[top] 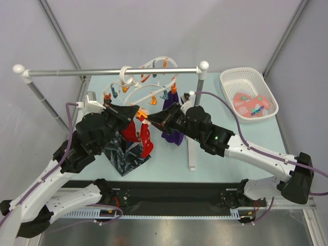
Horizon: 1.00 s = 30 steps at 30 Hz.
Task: Clip the socks to the hanger
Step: Clamp the sock onto the hanger.
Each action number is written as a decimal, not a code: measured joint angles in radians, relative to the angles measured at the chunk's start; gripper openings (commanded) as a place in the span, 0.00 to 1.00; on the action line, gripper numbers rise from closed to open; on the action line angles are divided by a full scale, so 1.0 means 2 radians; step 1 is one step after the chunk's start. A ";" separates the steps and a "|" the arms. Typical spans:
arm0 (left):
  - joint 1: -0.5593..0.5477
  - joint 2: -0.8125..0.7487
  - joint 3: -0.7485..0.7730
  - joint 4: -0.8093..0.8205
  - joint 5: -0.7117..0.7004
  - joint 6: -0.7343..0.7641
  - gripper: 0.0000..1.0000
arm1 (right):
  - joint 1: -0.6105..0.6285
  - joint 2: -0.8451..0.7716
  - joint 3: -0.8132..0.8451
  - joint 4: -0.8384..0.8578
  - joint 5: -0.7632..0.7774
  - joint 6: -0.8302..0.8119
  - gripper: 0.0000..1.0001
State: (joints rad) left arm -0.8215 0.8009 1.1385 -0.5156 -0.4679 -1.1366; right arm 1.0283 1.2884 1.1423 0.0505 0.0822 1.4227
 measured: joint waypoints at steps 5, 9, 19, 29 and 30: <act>0.000 -0.004 -0.002 0.001 0.000 -0.001 0.31 | 0.001 0.000 -0.002 0.010 0.000 0.000 0.00; 0.000 -0.010 -0.010 -0.006 0.000 -0.007 0.42 | 0.001 0.000 -0.004 0.013 0.000 -0.001 0.00; 0.000 -0.025 -0.021 -0.034 0.004 -0.007 0.73 | 0.001 0.000 -0.005 0.027 0.004 -0.002 0.25; 0.000 -0.102 -0.037 -0.045 0.004 -0.005 0.69 | 0.001 0.000 -0.015 0.002 -0.005 -0.040 0.56; 0.000 -0.112 -0.040 -0.045 0.005 -0.002 0.68 | 0.002 -0.001 -0.016 -0.005 -0.006 -0.050 0.56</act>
State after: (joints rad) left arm -0.8219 0.5766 1.0580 -0.6064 -0.4576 -1.1416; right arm 1.0313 1.2869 1.1103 0.0414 0.0704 1.3231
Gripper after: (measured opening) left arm 0.690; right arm 0.549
